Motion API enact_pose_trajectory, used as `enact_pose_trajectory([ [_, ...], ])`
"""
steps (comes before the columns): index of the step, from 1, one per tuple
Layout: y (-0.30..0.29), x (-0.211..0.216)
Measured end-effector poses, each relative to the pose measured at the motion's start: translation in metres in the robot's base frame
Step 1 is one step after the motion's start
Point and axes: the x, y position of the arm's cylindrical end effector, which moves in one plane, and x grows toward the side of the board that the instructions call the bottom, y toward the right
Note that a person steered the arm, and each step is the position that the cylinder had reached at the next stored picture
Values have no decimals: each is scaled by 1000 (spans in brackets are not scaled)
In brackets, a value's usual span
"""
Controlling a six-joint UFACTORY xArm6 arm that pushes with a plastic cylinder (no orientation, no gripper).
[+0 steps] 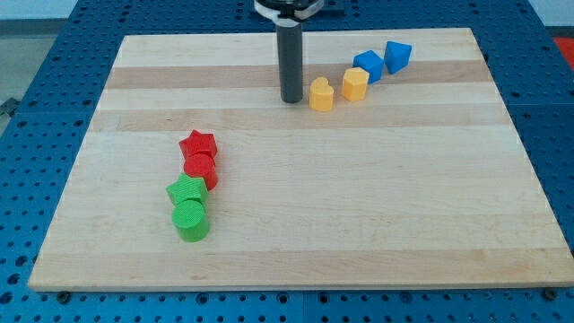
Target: Slightly push the yellow heart into the yellow hexagon
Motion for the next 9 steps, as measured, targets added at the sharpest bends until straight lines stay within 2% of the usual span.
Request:
enact_pose_trajectory([
  [2, 21, 0],
  [5, 23, 31],
  [9, 63, 15],
])
